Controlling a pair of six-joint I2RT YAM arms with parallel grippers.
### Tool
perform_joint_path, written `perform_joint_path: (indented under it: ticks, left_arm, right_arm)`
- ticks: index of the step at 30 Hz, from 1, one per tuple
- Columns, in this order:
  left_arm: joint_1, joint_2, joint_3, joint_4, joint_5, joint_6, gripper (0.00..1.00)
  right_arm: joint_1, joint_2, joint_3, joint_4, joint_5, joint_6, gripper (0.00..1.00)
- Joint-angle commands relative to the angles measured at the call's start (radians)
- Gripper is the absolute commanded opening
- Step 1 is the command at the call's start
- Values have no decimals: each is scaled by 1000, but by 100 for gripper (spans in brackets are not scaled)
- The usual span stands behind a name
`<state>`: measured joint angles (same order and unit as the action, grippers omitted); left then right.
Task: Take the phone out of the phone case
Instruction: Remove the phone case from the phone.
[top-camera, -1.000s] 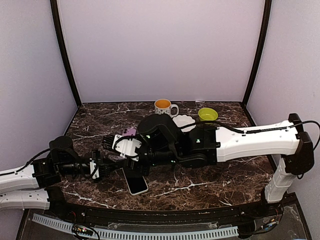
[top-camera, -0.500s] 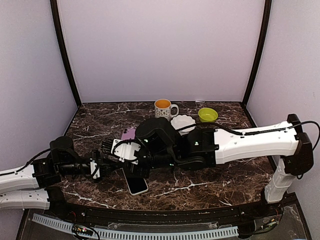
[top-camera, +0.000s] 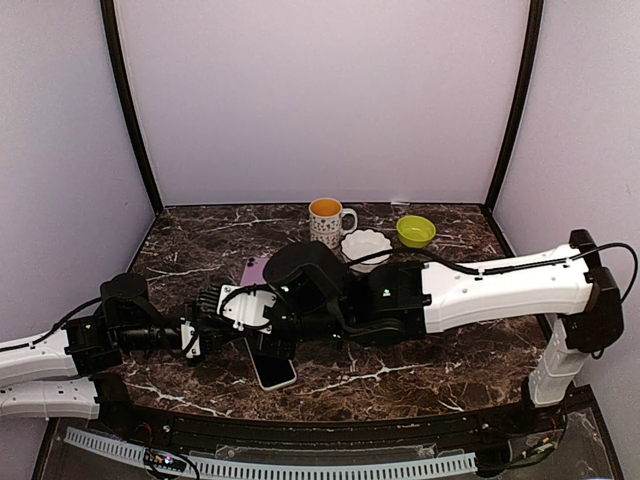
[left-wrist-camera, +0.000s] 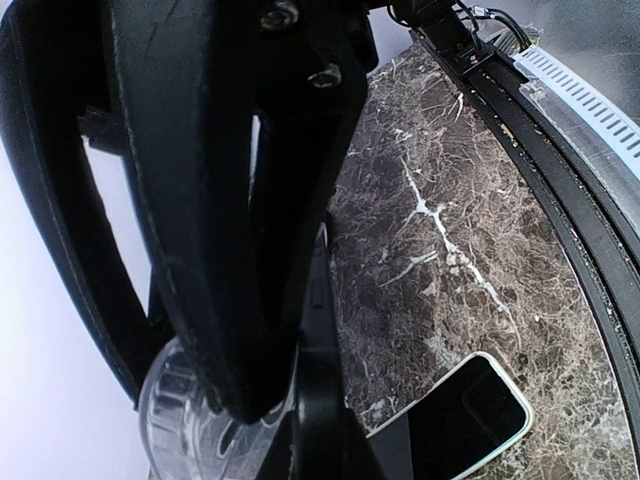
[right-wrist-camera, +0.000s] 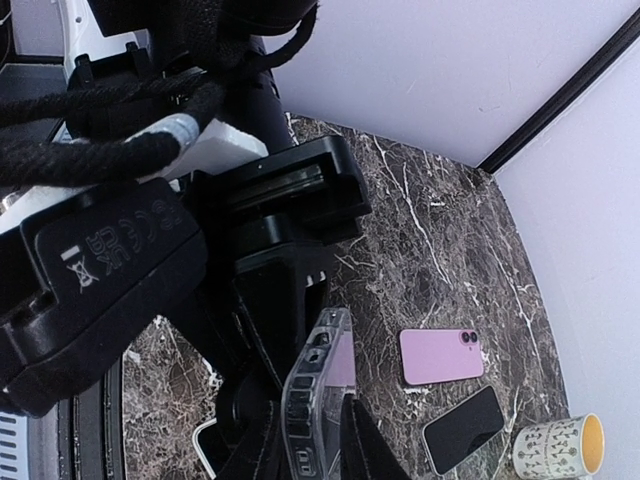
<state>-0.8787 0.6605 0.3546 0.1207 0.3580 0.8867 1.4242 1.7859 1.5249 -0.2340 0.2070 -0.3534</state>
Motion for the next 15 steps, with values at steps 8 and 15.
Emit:
perform_joint_path:
  ticks: [8,15]
  left_arm:
    - [4,-19,21,98,12,-9,0]
    - [4,-17,23,97,2,-12,0]
  right_arm:
    - [24,31,26,2,40,-10,1]
    - [30,25,26,22,54,-5,0]
